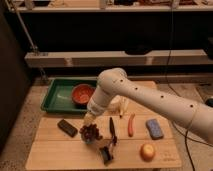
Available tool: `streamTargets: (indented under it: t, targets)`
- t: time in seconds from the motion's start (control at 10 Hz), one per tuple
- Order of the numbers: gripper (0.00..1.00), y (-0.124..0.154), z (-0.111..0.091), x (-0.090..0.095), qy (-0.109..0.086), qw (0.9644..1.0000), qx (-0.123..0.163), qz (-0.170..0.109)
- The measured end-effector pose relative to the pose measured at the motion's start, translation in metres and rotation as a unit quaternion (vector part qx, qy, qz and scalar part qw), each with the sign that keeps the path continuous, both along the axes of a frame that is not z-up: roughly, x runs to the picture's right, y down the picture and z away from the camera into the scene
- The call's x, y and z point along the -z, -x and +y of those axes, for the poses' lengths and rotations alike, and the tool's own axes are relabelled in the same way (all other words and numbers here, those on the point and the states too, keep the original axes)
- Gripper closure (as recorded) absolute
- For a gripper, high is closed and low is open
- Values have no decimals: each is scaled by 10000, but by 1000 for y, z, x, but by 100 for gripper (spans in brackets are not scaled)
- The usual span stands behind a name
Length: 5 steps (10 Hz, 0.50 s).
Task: Place grapes in plastic cup
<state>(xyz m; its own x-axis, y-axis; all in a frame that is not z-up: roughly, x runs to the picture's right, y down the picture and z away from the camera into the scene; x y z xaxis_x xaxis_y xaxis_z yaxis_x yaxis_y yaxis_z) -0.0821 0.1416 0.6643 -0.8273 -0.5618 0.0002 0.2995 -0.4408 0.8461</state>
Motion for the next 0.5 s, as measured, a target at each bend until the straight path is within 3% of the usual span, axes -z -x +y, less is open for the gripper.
streamTargets:
  t: [0.5]
  targets:
    - [20, -3, -3, -1, 9, 10000, -88, -25]
